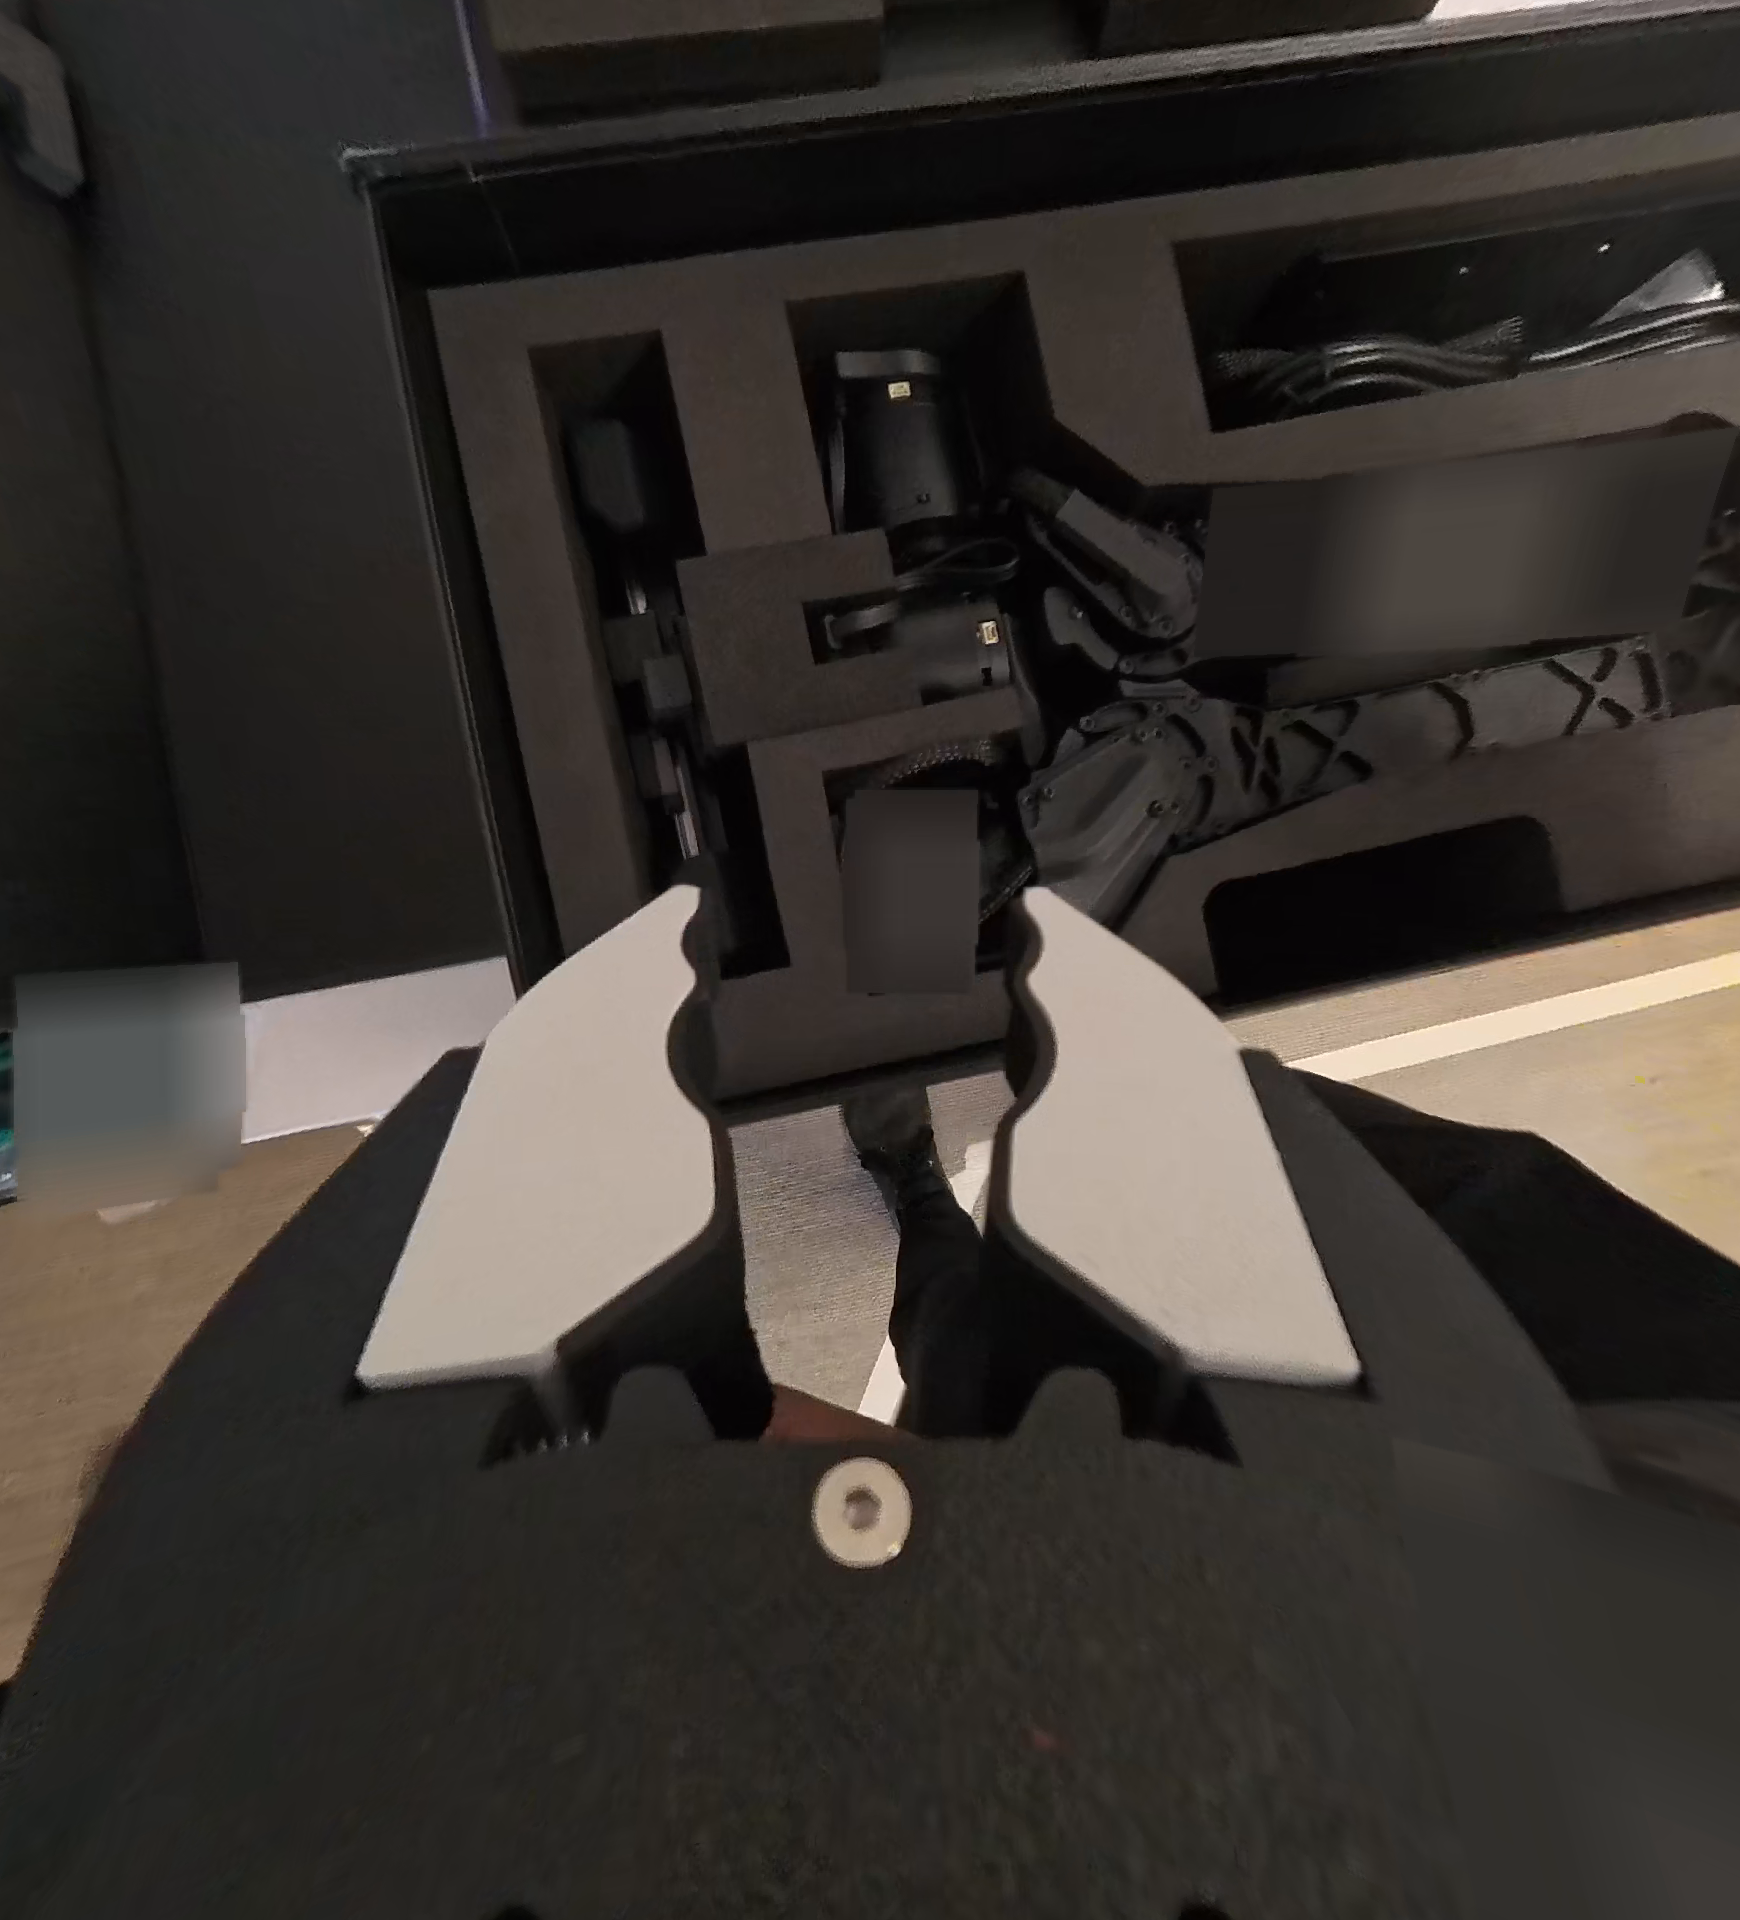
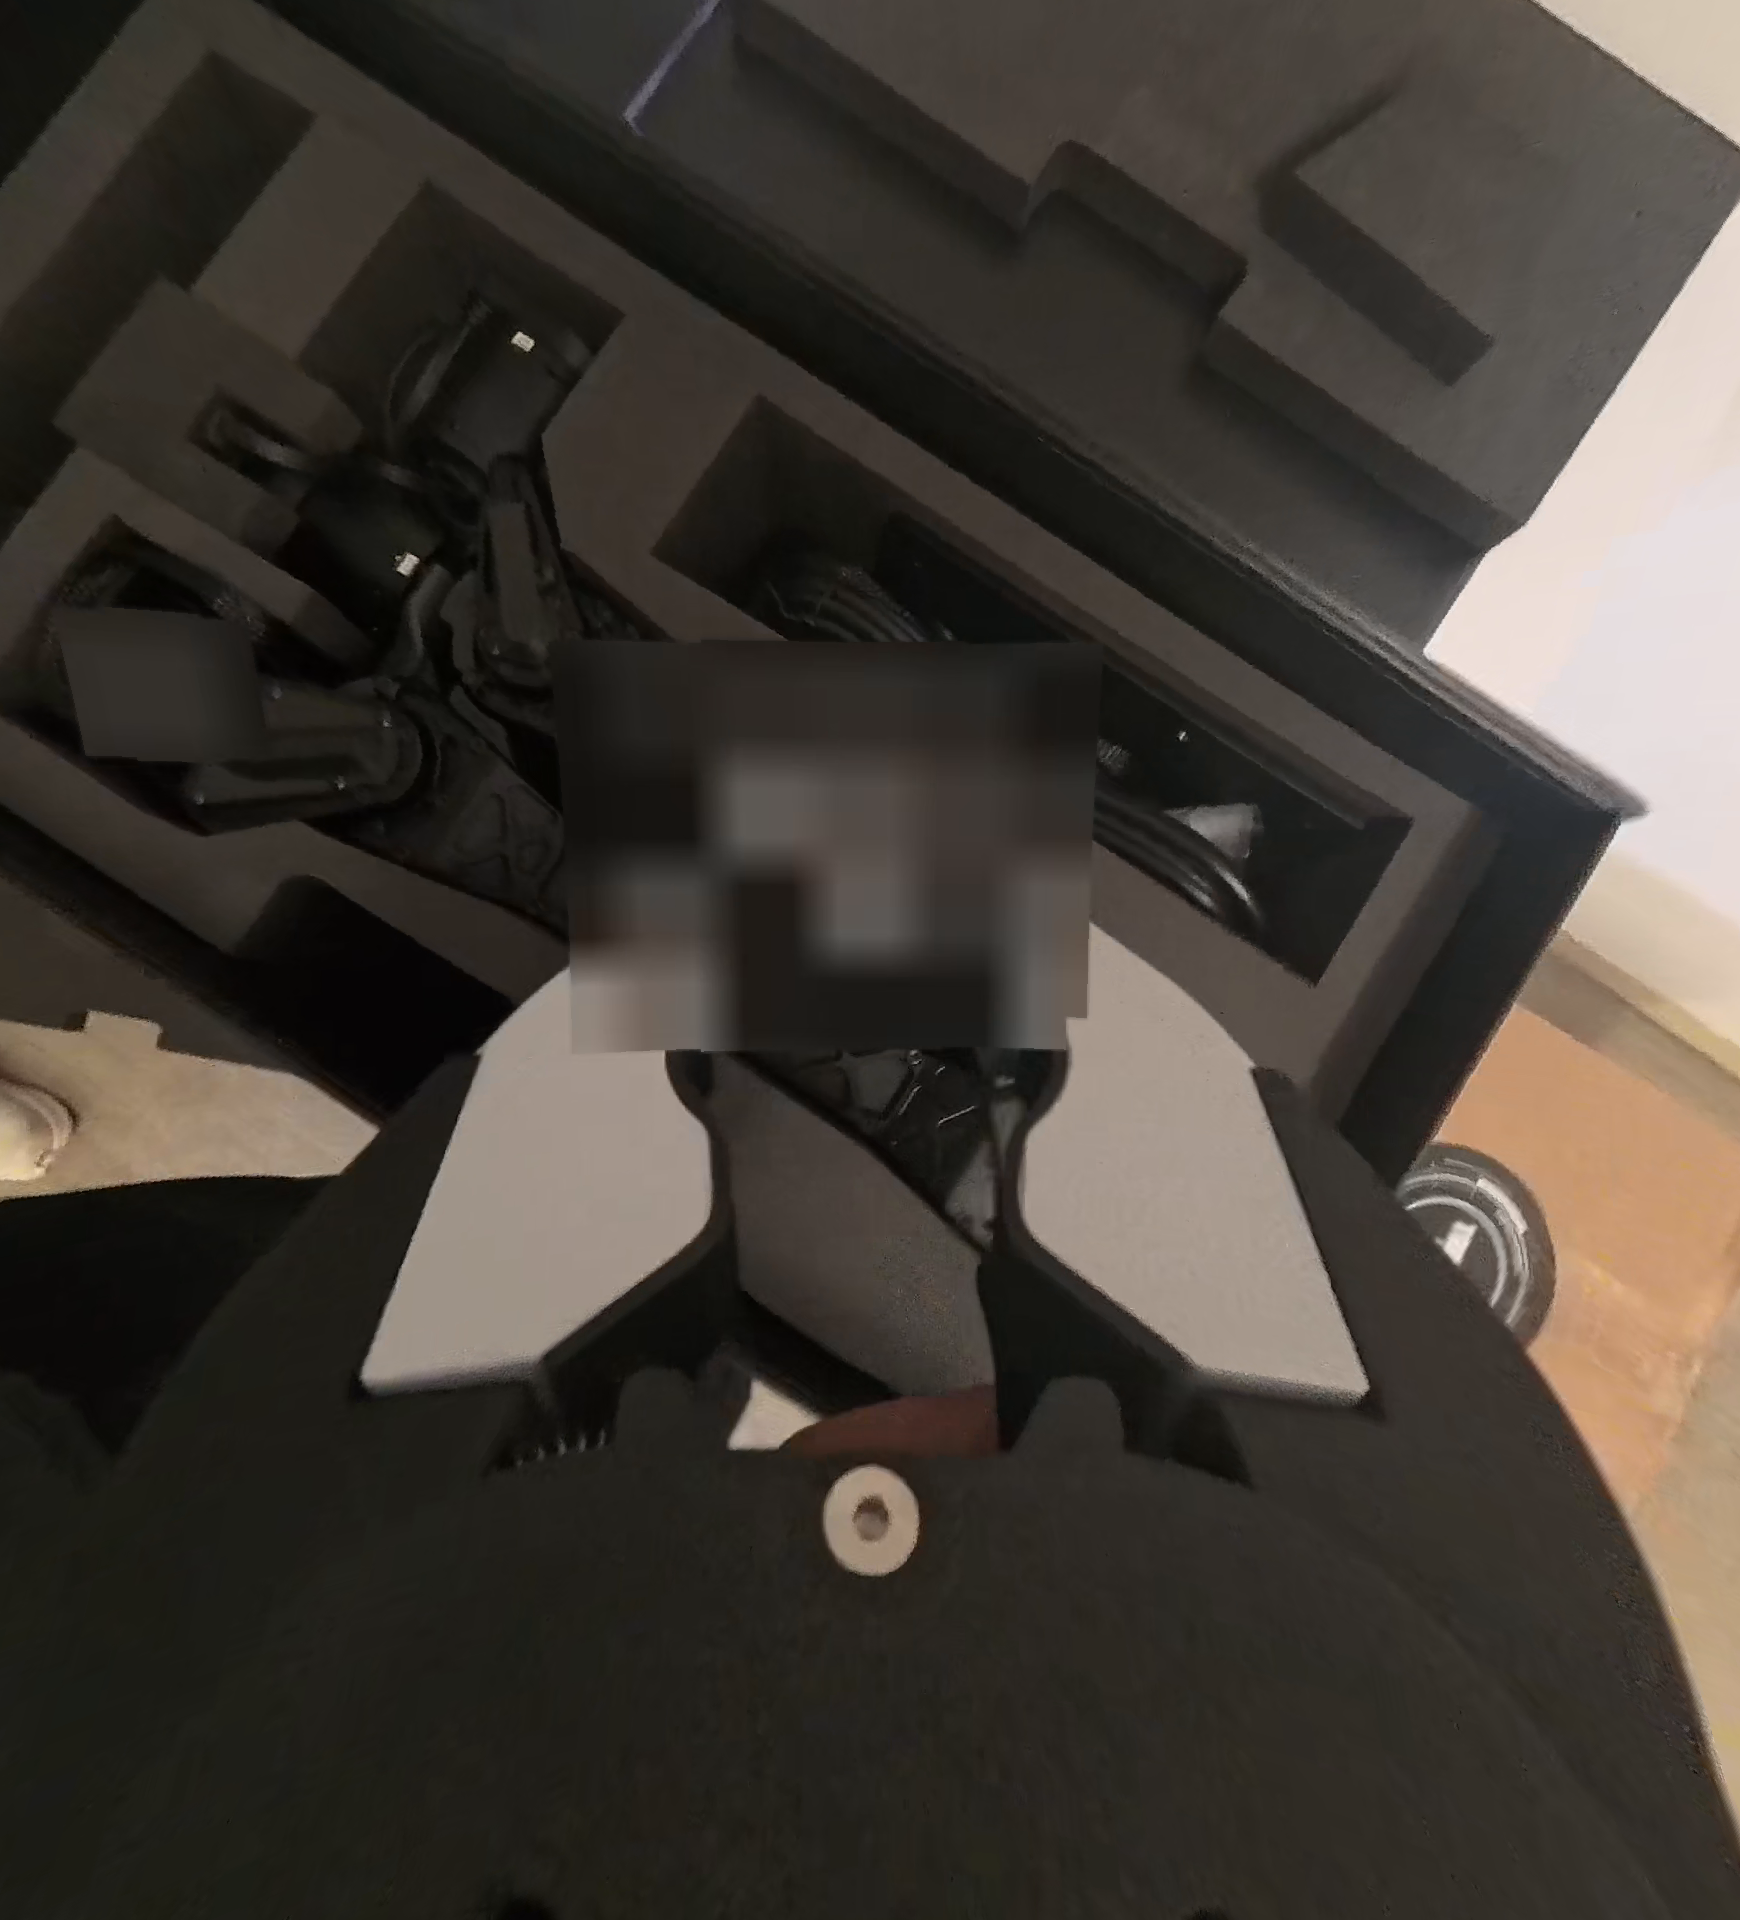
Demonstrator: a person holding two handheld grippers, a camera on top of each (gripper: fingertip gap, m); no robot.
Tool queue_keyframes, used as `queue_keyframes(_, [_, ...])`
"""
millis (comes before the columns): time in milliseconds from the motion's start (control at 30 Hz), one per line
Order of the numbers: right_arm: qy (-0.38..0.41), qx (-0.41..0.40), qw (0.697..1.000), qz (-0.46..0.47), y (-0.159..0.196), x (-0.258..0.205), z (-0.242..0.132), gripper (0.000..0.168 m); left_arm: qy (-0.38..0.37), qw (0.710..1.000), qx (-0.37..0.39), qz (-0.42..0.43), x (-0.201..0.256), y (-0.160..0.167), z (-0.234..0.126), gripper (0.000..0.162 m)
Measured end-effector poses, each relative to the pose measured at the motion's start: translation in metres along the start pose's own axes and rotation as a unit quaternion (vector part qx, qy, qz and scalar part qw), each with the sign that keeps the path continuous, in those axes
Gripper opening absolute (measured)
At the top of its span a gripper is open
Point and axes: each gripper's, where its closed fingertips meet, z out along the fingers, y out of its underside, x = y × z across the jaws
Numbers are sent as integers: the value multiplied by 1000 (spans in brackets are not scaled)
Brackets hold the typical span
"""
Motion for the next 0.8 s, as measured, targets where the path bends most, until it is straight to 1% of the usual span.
queue_keyframes(100, [-23,2,998,-50,-8,12,13,61,-5,1000,0,-1,-1,-4,6,52])
queue_keyframes(133, [-38,2,997,-66,-11,14,19,63,-6,1000,-1,-4,-1,-5,9,52])
queue_keyframes(233, [-105,5,987,-119,-17,12,39,65,-26,999,-10,-24,0,-6,18,51])
queue_keyframes(300, [-160,-3,975,-155,-17,7,54,63,-41,998,-10,-40,4,-9,21,50])
queue_keyframes(367, [-208,5,956,-207,-18,3,66,60,-48,998,-1,-49,14,-13,23,48])
queue_keyframes(433, [-249,7,929,-273,-14,-2,74,49,-57,997,2,-57,26,-15,25,47])
queue_keyframes(467, [-257,-3,917,-306,-9,-1,80,42,-57,997,5,-61,34,-15,27,46])
queue_keyframes(567, [-271,-30,884,-380,6,0,100,33,-72,994,-7,-80,53,-7,31,45])
queue_keyframes(667, [-287,-51,868,-402,11,-1,115,35,-56,992,-18,-107,77,2,35,45])
queue_keyframes(767, [-295,-89,854,-419,21,-1,129,37,-51,993,-30,-101,91,10,40,44])
queue_keyframes(800, [-286,-98,852,-428,24,1,134,37,-48,993,-28,-101,93,11,40,44])
